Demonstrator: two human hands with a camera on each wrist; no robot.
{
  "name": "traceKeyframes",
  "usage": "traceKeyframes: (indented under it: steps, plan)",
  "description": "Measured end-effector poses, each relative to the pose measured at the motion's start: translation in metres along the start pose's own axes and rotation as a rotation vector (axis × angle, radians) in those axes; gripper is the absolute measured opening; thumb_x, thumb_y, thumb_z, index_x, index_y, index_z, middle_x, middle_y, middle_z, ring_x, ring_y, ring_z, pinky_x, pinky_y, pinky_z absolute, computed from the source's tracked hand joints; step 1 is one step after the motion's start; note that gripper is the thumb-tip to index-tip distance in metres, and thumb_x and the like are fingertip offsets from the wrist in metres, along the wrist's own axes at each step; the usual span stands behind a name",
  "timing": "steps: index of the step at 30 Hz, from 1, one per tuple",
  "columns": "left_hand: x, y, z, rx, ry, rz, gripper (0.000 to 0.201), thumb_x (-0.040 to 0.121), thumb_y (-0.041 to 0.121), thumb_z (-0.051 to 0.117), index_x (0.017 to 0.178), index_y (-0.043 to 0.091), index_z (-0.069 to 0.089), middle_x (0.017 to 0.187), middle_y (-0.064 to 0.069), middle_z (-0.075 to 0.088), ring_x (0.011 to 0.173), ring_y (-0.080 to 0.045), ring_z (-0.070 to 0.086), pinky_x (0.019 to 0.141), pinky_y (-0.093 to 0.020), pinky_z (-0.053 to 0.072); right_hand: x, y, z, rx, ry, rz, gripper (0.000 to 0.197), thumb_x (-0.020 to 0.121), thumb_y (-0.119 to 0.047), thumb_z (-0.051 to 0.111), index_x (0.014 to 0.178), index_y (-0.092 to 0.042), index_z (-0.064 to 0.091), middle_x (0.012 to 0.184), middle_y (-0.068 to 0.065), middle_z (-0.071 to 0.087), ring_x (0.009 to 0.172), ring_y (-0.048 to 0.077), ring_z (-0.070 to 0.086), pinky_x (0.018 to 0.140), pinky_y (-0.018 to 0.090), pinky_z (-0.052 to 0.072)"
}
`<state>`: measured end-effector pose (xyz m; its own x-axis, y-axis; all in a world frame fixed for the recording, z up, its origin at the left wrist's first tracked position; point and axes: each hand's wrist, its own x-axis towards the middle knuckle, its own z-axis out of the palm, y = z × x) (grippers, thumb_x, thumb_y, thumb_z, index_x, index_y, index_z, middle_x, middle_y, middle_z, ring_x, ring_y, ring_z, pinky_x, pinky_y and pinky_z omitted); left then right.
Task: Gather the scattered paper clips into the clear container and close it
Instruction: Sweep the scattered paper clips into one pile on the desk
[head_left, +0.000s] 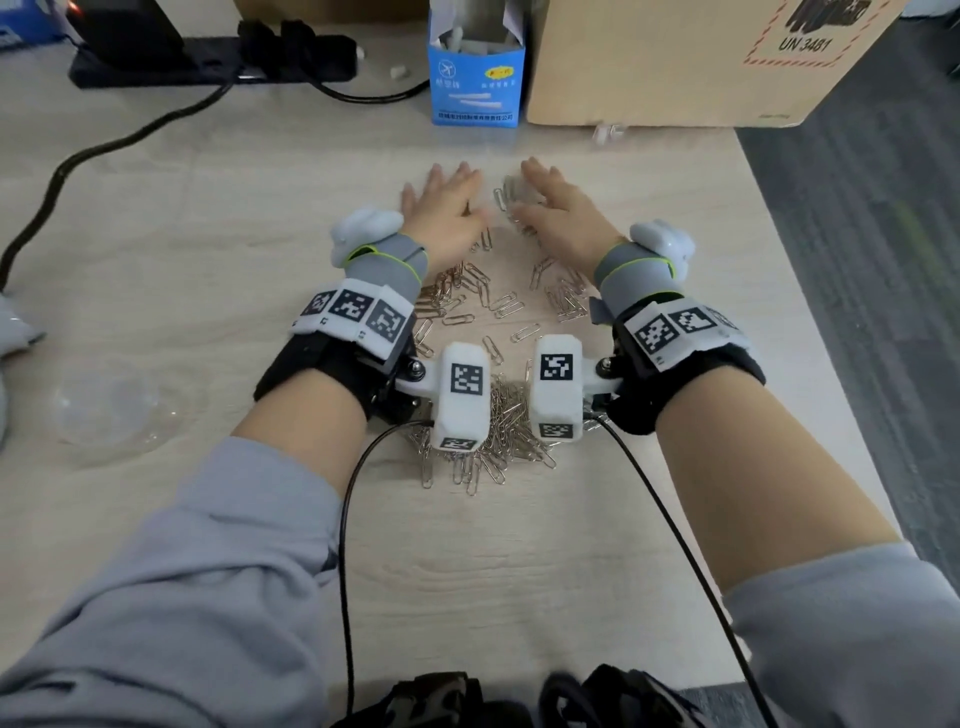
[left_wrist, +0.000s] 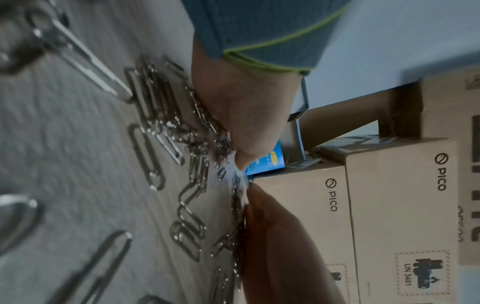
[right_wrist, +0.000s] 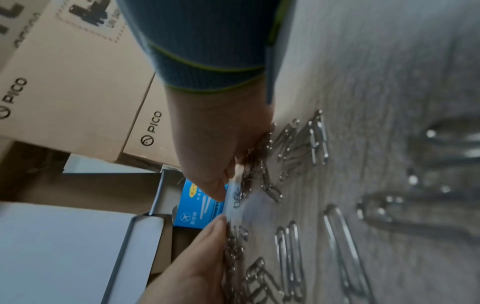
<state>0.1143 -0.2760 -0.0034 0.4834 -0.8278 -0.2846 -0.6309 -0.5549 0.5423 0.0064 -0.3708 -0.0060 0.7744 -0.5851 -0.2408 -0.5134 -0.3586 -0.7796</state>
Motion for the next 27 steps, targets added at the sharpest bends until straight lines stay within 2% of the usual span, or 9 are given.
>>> traceKeyframes:
  steps: [3, 6, 11, 15, 19, 22, 23, 25, 27]
  plan:
    - [-0.001, -0.001, 0.006, 0.041, -0.019, 0.07, 0.049, 0.098, 0.022, 0.028, 0.145, 0.016, 0.016, 0.158, 0.0, 0.006, 0.146, -0.021, -0.005, 0.117, -0.042, -0.007, 0.002, -0.005, 0.007, -0.093, -0.104, -0.055, 0.052, 0.097, -0.012, 0.038, 0.146, -0.01, 0.024, 0.159, 0.005, 0.012, 0.148, 0.019, 0.001, 0.118, 0.033, -0.004]
    - [-0.011, -0.007, 0.009, 0.024, -0.015, 0.126, 0.049, 0.099, 0.021, 0.029, 0.145, 0.014, 0.016, 0.157, -0.001, 0.009, 0.146, -0.019, -0.001, 0.118, -0.04, -0.005, -0.005, 0.0, 0.009, -0.129, -0.116, -0.101, 0.049, 0.096, -0.008, 0.037, 0.144, -0.007, 0.03, 0.157, 0.008, 0.018, 0.148, 0.019, 0.007, 0.118, 0.03, 0.002]
    - [-0.034, -0.018, 0.013, -0.116, -0.013, 0.195, 0.042, 0.098, 0.014, 0.033, 0.14, 0.009, 0.032, 0.155, -0.004, 0.021, 0.146, -0.018, 0.007, 0.118, -0.036, -0.003, -0.031, 0.011, 0.015, -0.023, -0.12, -0.146, 0.044, 0.092, 0.0, 0.04, 0.136, -0.004, 0.045, 0.151, 0.007, 0.034, 0.146, 0.017, 0.017, 0.118, 0.026, 0.009]
    - [-0.06, -0.026, 0.021, -0.269, 0.003, 0.215, 0.037, 0.096, 0.009, 0.038, 0.133, 0.005, 0.044, 0.149, -0.008, 0.033, 0.143, -0.014, 0.02, 0.117, -0.025, 0.007, -0.058, 0.012, 0.023, 0.071, -0.117, -0.139, 0.04, 0.09, 0.003, 0.042, 0.13, 0.001, 0.051, 0.147, 0.01, 0.04, 0.144, 0.014, 0.022, 0.12, 0.027, 0.012]
    - [-0.086, -0.03, 0.026, -0.392, -0.001, 0.221, 0.034, 0.094, 0.005, 0.043, 0.126, 0.002, 0.051, 0.142, -0.012, 0.043, 0.136, -0.014, 0.034, 0.117, -0.024, 0.018, -0.087, 0.011, 0.029, 0.186, -0.14, -0.124, 0.038, 0.089, 0.007, 0.042, 0.125, 0.005, 0.054, 0.144, 0.012, 0.045, 0.143, 0.014, 0.026, 0.118, 0.023, 0.015]
    - [-0.102, -0.033, 0.027, -0.405, -0.008, 0.246, 0.031, 0.092, 0.005, 0.048, 0.121, 0.003, 0.056, 0.13, -0.007, 0.055, 0.113, 0.0, 0.052, 0.102, -0.011, 0.036, -0.103, 0.012, 0.031, 0.204, -0.164, -0.104, 0.035, 0.088, 0.006, 0.043, 0.119, 0.004, 0.06, 0.138, 0.012, 0.051, 0.14, 0.011, 0.032, 0.11, 0.013, 0.021]
    - [-0.108, -0.034, 0.026, -0.429, -0.001, 0.253, 0.029, 0.091, 0.006, 0.05, 0.119, 0.004, 0.059, 0.125, -0.005, 0.058, 0.104, 0.002, 0.056, 0.099, -0.012, 0.041, -0.108, 0.013, 0.031, 0.199, -0.17, -0.099, 0.034, 0.088, 0.006, 0.044, 0.117, 0.003, 0.061, 0.135, 0.012, 0.054, 0.138, 0.011, 0.035, 0.105, 0.007, 0.024]
    - [-0.115, -0.038, 0.024, -0.451, 0.106, 0.25, 0.027, 0.089, 0.009, 0.054, 0.115, 0.007, 0.062, 0.12, -0.009, 0.063, 0.103, -0.009, 0.06, 0.103, -0.029, 0.044, -0.115, 0.012, 0.032, 0.223, -0.16, -0.096, 0.032, 0.088, 0.006, 0.044, 0.114, 0.004, 0.063, 0.13, 0.013, 0.058, 0.133, 0.013, 0.042, 0.096, 0.001, 0.034]
    - [-0.112, -0.042, 0.02, -0.396, 0.28, 0.207, 0.029, 0.088, 0.01, 0.054, 0.117, 0.01, 0.061, 0.125, -0.011, 0.061, 0.119, -0.022, 0.055, 0.107, -0.032, 0.036, -0.118, 0.011, 0.033, 0.253, -0.054, -0.109, 0.031, 0.087, 0.004, 0.046, 0.111, 0.004, 0.066, 0.125, 0.012, 0.062, 0.125, 0.025, 0.052, 0.103, 0.021, 0.043]
